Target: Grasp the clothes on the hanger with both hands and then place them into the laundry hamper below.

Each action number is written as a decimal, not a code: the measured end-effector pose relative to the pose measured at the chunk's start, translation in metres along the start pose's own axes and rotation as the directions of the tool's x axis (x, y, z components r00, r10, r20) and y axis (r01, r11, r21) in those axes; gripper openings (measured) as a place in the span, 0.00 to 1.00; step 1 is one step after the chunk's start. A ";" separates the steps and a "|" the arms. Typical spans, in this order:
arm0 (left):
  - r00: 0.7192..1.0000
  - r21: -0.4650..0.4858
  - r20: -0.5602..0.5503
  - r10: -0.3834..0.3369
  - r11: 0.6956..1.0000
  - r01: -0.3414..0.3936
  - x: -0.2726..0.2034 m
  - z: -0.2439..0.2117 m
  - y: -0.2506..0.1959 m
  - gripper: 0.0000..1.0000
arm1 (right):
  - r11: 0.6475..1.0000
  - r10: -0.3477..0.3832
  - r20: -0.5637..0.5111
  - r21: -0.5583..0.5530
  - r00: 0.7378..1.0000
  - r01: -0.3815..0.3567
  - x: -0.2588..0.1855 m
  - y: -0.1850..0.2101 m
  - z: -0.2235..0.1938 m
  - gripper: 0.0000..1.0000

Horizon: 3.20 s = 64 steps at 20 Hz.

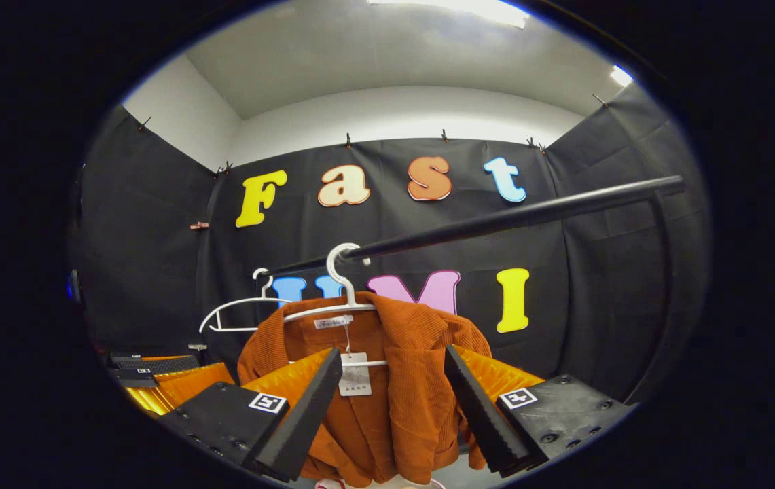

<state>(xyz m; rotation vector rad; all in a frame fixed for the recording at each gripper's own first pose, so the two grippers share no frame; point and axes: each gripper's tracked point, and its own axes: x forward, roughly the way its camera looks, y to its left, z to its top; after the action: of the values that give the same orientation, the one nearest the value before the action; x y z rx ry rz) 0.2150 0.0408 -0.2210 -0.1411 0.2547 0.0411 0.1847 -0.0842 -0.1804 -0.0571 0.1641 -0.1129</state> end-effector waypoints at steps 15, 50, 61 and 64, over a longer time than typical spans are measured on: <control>0.965 0.004 -0.173 0.196 0.980 -0.198 0.104 -0.091 0.022 0.93 | 0.993 0.067 -0.216 0.113 0.974 -0.043 0.093 -0.027 -0.107 0.98; 0.884 0.207 0.143 0.445 0.860 -0.466 0.101 0.062 0.137 0.06 | 0.926 0.103 0.010 0.364 0.995 -0.099 0.137 -0.148 -0.001 0.11; 0.910 0.241 0.123 0.396 0.878 -0.414 0.152 0.068 0.133 0.07 | 0.938 0.112 0.128 0.315 0.985 -0.147 0.132 -0.164 0.035 0.11; 0.915 0.258 0.116 0.385 0.878 -0.403 0.156 0.063 0.130 0.07 | 0.933 0.103 0.089 0.337 0.991 -0.127 0.144 -0.171 0.019 0.11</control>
<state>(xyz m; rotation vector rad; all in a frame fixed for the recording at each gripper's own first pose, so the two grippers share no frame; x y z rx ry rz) 0.3745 0.1821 -0.2173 0.1948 0.2216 0.4154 0.3105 -0.2700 -0.1732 0.2964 0.0754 -0.0208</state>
